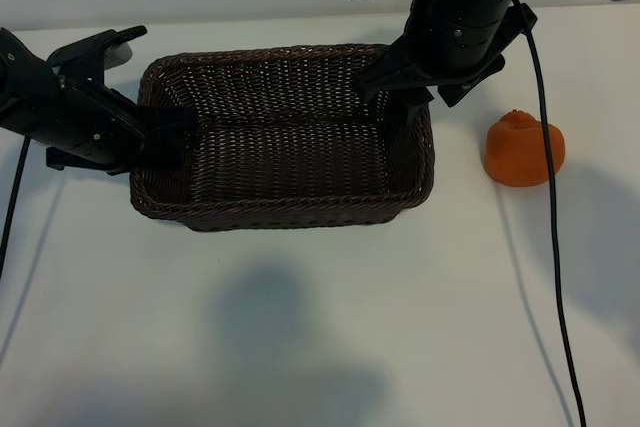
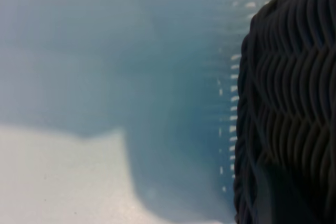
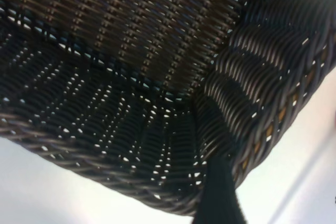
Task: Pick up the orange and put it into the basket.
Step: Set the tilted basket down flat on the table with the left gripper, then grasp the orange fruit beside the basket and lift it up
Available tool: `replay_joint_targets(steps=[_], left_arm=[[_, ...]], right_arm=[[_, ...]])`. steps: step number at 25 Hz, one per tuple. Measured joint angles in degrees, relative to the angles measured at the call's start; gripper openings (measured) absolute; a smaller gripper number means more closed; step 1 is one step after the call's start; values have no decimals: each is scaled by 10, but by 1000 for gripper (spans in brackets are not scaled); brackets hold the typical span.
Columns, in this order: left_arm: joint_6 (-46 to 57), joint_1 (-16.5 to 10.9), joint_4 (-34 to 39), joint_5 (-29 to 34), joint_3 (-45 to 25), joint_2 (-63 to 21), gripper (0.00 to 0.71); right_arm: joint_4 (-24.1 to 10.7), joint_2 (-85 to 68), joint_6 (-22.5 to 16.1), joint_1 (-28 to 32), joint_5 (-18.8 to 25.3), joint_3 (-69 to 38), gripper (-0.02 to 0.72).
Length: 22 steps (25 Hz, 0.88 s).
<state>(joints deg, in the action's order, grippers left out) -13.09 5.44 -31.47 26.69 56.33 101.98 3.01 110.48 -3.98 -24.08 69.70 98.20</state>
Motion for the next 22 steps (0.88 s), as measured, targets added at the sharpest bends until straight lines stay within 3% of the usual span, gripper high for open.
replay_joint_targets(steps=[7, 16, 18, 22], left_arm=[[0, 0, -1, 4, 0, 0, 173], [1, 0, -14, 14, 1, 0, 582], [0, 0, -14, 23, 1, 0, 620], [0, 0, -14, 36, 1, -4, 629]], right_arm=[[0, 0, 0, 0, 0, 0, 500], [0, 0, 0, 0, 0, 0, 500], [0, 0, 0, 0, 0, 0, 500], [0, 0, 0, 0, 0, 0, 500]])
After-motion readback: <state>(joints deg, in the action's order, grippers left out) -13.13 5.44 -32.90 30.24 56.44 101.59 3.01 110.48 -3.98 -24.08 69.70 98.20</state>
